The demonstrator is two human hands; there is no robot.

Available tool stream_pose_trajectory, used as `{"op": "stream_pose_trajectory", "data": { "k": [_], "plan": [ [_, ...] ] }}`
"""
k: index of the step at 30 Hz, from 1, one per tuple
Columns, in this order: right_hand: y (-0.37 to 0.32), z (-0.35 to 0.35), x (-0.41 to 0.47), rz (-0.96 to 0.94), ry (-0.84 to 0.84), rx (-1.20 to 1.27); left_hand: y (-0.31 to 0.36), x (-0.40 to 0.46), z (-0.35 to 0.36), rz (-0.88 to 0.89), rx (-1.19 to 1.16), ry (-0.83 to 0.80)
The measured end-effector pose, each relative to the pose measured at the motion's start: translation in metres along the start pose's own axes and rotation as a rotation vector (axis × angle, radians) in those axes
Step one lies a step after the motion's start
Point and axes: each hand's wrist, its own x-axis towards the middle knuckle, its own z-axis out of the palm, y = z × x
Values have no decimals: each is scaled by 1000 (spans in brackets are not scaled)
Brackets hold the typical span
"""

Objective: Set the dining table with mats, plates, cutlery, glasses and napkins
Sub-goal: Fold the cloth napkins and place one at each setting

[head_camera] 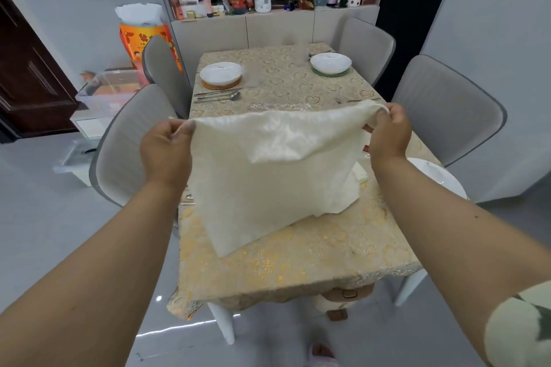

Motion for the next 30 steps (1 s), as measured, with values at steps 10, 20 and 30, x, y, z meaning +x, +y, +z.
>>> {"op": "stream_pose_trajectory", "data": {
  "k": [10,20,30],
  "plan": [
    [112,-28,-41,252,-487,-666,-79,-68,-3,-364,258,-591],
    [160,-37,-61,367,-683,-1326,-143,-107,-7,-509,640,-836],
    [162,5,-69,-138,-795,-1004,-157,-105,-7,-563,497,-499]
  ]
}}
